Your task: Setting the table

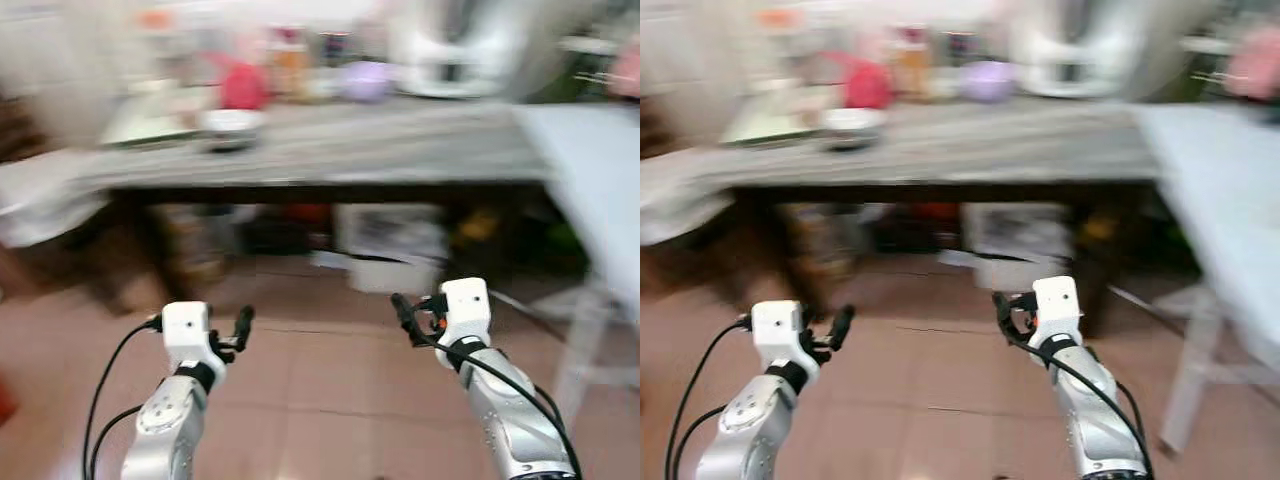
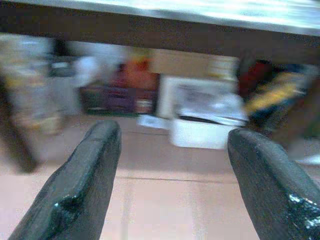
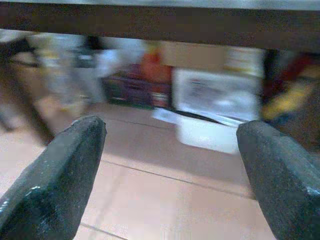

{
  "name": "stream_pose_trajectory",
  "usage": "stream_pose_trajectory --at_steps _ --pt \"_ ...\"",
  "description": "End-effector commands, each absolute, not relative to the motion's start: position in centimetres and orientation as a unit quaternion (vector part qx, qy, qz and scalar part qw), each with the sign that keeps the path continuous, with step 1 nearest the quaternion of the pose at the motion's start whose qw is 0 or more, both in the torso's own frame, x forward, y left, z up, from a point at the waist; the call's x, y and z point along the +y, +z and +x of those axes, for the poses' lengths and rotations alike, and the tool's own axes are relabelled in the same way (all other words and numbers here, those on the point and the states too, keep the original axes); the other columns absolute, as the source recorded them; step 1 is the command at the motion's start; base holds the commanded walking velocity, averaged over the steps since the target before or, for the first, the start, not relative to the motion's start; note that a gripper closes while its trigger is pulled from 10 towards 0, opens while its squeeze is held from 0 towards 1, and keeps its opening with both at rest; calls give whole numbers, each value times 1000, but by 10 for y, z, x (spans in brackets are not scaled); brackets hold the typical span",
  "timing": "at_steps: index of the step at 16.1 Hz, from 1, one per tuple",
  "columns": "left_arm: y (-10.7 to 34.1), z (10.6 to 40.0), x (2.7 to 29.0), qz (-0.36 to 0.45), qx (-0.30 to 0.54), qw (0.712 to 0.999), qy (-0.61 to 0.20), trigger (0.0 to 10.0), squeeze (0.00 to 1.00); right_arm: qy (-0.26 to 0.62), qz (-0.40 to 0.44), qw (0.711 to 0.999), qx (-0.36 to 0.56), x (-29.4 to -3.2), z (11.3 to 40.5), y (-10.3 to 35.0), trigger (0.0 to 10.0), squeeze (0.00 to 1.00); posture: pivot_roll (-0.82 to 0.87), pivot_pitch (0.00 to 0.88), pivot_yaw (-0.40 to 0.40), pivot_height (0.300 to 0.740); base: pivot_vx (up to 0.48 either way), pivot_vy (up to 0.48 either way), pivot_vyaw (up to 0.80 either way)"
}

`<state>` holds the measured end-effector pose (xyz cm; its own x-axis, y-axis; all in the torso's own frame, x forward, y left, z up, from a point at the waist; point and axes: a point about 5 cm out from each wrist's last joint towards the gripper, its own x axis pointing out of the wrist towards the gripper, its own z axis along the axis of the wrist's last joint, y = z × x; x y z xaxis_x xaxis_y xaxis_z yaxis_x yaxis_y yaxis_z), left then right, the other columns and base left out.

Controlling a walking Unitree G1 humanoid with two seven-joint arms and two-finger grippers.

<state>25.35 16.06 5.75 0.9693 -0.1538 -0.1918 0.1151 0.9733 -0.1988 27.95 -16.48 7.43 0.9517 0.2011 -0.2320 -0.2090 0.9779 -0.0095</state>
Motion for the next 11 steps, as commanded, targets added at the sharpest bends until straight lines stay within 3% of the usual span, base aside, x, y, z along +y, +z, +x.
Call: stream_pose_trajectory --at_steps 1,5,11 --pt "59 254 165 -91 102 988 -67 10000 0 105 -16 988 110 -162 281 77 10000 0 -83 0 86 740 0 0 -775" --pt "59 255 164 -91 102 988 -72 10000 0 102 -18 989 107 -163 280 78 10000 0 -91 0 89 740 0 0 -681" --pt "59 254 164 -90 103 988 -74 10000 0 105 -20 989 100 -163 279 80 10000 0 -94 0 92 740 363 0 0"
